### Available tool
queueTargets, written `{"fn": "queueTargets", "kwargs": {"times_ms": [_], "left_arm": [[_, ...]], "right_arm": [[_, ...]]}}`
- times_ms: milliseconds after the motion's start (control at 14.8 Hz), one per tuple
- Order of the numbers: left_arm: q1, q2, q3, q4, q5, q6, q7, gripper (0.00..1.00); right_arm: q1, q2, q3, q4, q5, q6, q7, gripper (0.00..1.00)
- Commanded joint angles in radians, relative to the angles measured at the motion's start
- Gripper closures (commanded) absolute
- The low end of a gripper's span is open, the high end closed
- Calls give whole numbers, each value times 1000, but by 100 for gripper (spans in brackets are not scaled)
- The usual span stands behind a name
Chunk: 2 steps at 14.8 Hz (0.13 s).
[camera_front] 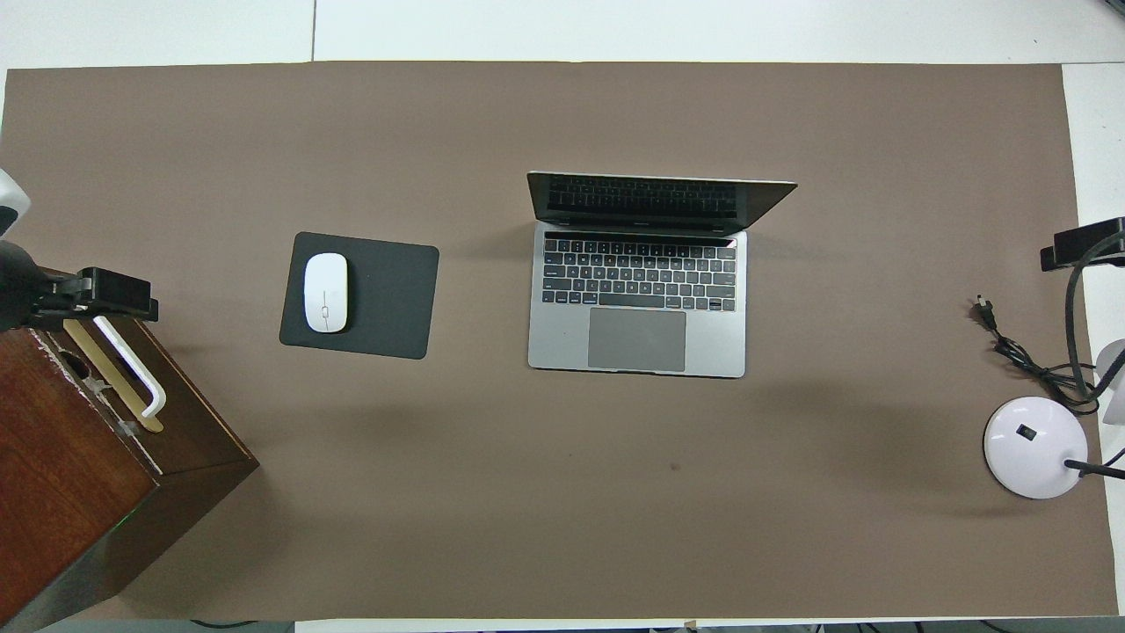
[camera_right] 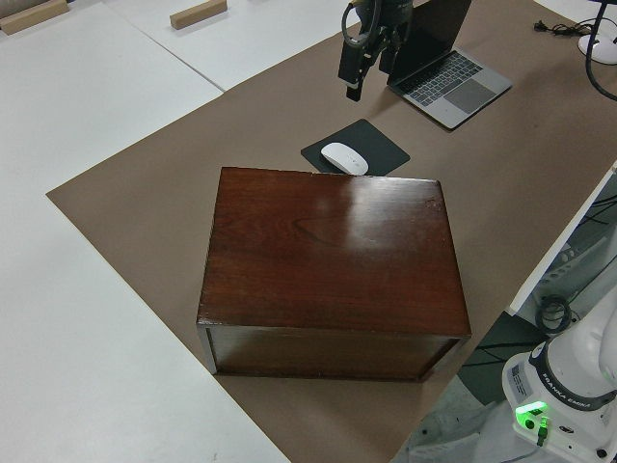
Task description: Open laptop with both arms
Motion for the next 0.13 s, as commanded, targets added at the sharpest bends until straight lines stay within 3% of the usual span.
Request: {"fn": "queueTargets", "kwargs": {"times_ms": [0, 67], "left_arm": [[-1, 4, -2, 19, 25, -25, 11, 0], [-1, 4, -2, 19, 25, -23, 11, 0]], "right_arm": [[-10, -12, 7, -8, 3, -7, 19, 0], [-10, -12, 7, -8, 3, -7, 19, 0]]}}
